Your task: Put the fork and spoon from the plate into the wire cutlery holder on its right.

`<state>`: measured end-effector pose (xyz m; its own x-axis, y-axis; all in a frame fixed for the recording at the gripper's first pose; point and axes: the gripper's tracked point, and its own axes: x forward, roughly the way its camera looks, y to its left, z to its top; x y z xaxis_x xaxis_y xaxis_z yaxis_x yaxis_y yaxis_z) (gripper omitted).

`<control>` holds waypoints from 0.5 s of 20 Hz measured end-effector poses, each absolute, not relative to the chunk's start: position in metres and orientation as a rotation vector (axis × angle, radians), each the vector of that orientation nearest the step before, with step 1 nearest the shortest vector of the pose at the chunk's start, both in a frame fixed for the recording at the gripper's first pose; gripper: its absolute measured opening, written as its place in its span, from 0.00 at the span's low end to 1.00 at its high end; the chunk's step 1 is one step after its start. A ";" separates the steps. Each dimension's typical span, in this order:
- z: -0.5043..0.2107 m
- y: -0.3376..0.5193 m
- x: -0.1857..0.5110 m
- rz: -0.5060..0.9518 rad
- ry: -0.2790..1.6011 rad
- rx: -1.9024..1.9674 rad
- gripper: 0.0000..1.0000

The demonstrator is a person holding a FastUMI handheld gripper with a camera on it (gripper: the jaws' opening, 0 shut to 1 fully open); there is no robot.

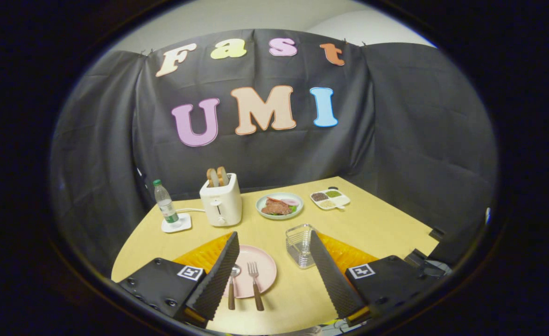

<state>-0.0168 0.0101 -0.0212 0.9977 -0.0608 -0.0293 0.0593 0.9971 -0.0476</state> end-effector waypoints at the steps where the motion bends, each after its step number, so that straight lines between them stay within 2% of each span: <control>1: -0.027 0.011 -0.016 -0.057 0.038 -0.050 0.96; 10: -0.075 0.013 -0.007 -0.009 0.118 -0.098 0.97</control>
<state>-0.0071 0.0126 -0.0750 0.9930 -0.0146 -0.1174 0.0031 0.9952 -0.0982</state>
